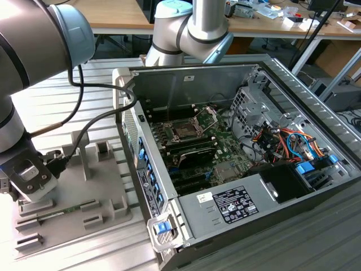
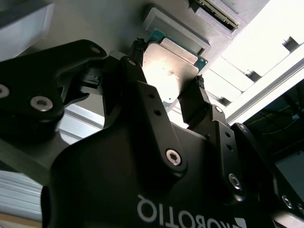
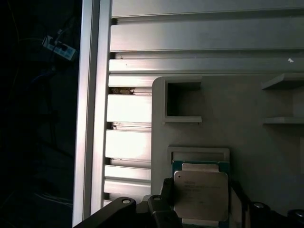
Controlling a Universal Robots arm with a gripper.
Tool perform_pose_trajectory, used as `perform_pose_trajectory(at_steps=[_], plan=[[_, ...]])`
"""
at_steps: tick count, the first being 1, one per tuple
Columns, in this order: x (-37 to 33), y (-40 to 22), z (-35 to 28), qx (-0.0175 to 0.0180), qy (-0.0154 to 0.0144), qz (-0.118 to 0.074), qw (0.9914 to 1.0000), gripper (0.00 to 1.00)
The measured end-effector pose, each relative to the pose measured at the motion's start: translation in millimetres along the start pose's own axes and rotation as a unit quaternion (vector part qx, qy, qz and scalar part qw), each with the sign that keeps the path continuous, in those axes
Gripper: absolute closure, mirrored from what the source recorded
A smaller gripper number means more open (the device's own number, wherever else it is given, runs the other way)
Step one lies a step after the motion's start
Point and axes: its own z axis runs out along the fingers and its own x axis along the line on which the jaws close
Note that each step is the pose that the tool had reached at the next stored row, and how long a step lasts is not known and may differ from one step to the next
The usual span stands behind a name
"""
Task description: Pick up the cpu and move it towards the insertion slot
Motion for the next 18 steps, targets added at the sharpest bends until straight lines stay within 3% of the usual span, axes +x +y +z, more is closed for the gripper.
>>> perform_pose_trajectory(at_steps=[18], plan=[[0.0,0.3,-10.1,0.0,0.0,0.0,1.0,0.45]])
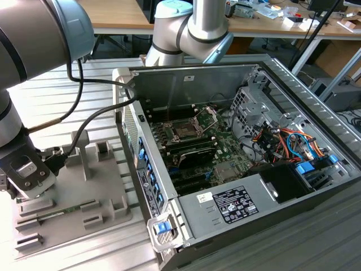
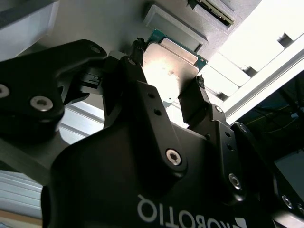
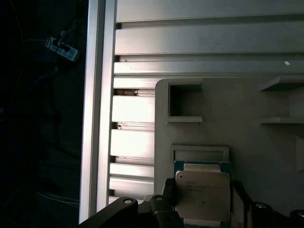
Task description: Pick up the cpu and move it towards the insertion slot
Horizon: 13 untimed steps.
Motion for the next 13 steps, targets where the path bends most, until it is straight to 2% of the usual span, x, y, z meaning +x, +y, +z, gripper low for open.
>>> perform_pose_trajectory(at_steps=[13], plan=[[0.0,0.2,-7.3,0.0,0.0,0.0,1.0,0.45]])
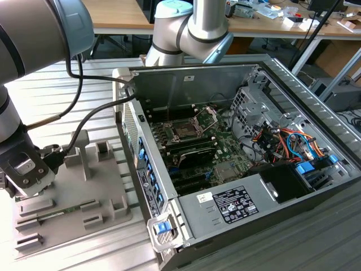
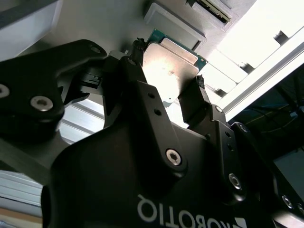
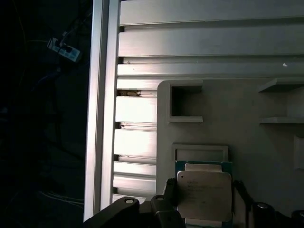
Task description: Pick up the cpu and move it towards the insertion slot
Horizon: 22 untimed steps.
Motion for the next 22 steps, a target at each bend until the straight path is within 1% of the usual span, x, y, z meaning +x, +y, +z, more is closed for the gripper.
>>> perform_pose_trajectory(at_steps=[8,22], plan=[[0.0,0.2,-7.5,0.0,0.0,0.0,1.0,0.45],[0.0,0.5,-15.9,0.0,0.0,0.0,1.0,0.45]])
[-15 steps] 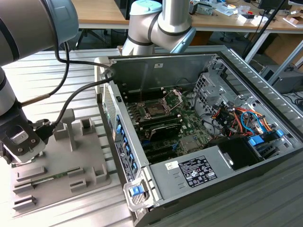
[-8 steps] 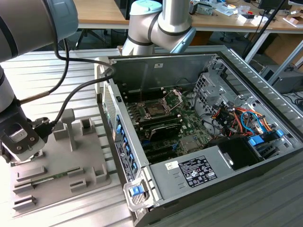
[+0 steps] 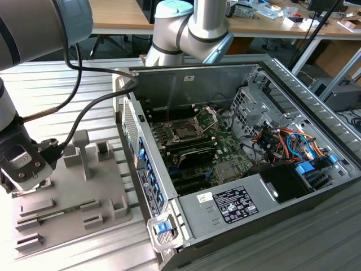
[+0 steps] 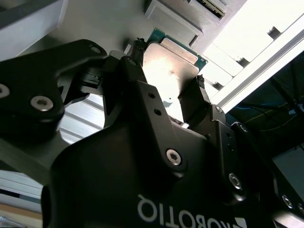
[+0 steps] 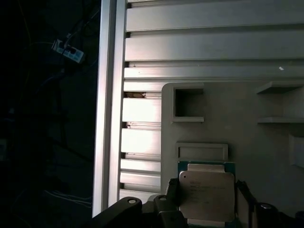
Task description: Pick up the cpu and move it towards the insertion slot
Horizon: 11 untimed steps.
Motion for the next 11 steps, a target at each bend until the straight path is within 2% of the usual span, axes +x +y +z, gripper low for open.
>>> perform_pose_trajectory(at_steps=[11], plan=[[0.0,0.2,-7.3,0.0,-0.0001,0.0,1.0,0.45]])
